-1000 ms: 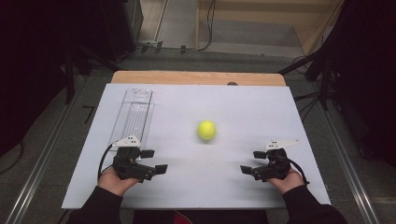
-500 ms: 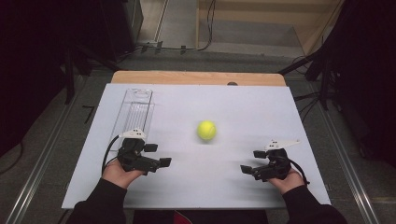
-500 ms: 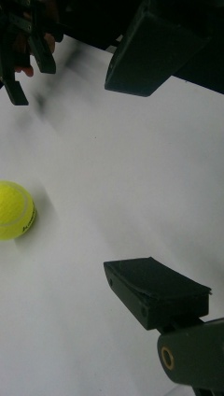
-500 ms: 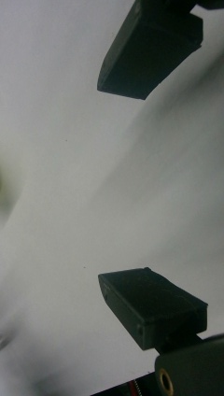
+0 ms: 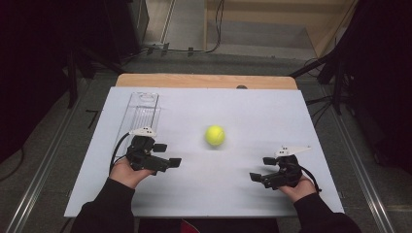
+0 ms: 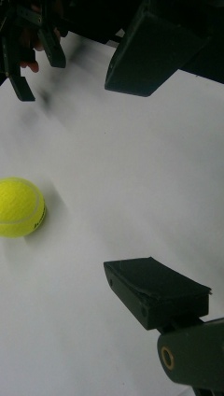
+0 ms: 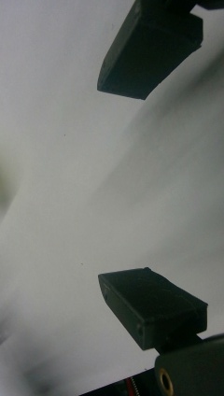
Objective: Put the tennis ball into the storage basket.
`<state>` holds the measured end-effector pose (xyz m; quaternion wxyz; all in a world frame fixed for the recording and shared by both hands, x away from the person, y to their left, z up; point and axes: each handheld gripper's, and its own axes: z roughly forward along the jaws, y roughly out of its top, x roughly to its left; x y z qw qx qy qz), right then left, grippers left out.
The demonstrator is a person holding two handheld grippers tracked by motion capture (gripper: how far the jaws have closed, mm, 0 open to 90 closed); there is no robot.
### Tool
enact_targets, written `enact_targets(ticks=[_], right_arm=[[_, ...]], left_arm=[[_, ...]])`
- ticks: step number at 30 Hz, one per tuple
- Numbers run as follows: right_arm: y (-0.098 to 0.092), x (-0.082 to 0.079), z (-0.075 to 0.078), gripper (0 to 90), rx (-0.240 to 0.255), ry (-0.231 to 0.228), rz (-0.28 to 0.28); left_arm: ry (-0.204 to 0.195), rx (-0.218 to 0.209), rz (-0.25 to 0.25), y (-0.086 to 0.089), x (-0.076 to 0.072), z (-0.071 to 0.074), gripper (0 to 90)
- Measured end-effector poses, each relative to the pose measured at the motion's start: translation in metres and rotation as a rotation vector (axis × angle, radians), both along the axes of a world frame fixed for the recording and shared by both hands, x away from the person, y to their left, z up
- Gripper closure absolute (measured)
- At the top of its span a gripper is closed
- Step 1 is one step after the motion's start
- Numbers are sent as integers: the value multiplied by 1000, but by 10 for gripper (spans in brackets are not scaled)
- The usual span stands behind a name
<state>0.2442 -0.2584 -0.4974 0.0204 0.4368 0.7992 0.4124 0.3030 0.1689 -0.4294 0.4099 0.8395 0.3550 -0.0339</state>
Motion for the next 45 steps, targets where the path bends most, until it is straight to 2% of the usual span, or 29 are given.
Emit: enact_targets(ticks=[9, 10, 12, 19, 24, 41, 45], right_arm=[[1, 0, 1, 71, -3, -8, -4], [1, 0, 1, 130, -8, -12, -1], [2, 0, 1, 137, -9, -14, -2], [3, 0, 1, 137, -8, -10, 4], [2, 0, 1, 137, -8, -14, 2], [2, -1, 1, 137, -13, -15, 1], [2, -2, 2, 137, -14, -15, 2]], left_arm=[[-6, 3, -1, -6, 9, 4, 126], [-11, 7, -4, -8, 10, 4, 137], [-7, 5, -3, -10, 12, 5, 137], [0, 8, -9, -17, 18, 4, 137], [-15, 8, -13, -20, 21, 5, 137], [-38, 59, -34, -37, 41, 4, 137], [-36, 41, -36, -41, 45, 4, 137]])
